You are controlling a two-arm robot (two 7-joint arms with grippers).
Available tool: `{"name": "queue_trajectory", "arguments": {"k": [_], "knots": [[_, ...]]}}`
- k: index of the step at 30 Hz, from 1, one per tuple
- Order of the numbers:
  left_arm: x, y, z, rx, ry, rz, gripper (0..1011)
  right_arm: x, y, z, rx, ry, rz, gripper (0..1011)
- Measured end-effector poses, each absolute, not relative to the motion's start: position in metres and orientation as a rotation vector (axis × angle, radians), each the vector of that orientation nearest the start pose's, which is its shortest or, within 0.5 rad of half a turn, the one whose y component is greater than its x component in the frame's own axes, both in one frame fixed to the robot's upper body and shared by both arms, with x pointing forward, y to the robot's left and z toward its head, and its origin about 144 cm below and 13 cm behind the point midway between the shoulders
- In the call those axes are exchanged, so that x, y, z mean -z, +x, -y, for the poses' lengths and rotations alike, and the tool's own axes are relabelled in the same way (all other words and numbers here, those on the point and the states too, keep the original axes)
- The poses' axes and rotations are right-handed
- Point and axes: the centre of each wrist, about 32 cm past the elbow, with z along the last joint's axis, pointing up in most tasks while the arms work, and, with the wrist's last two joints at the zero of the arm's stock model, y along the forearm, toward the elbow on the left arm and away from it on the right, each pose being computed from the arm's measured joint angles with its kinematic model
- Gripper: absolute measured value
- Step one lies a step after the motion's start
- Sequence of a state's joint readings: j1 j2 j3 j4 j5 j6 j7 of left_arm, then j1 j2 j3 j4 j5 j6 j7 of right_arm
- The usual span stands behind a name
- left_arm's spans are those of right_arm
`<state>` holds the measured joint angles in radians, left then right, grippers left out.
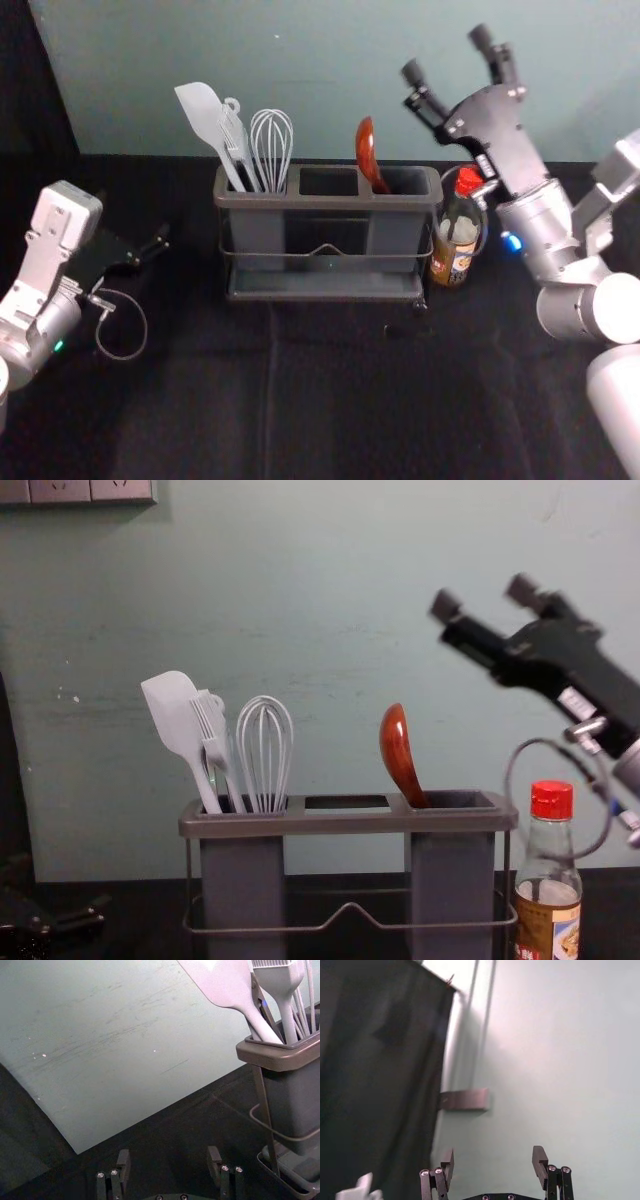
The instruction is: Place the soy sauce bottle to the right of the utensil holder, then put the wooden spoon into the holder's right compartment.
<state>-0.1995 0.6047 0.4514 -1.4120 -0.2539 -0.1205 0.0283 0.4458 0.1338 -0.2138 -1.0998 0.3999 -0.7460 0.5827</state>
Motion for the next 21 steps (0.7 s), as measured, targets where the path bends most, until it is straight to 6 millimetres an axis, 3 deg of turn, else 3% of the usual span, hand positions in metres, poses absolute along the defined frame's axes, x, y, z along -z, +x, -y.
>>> {"name": "queue_trajectory", "arguments": {"k": [11, 21], "knots": [[-1.140, 0.489, -0.310, -1.248, 0.304, 0.285, 1005, -1.164, 0.567, 0.258, 1.112, 0.596, 0.626, 1002], [-1.140, 0.489, -0.310, -1.248, 0.304, 0.285, 1005, -1.145, 0.551, 0.284, 1.271, 0.447, 0.614, 1002]]}}
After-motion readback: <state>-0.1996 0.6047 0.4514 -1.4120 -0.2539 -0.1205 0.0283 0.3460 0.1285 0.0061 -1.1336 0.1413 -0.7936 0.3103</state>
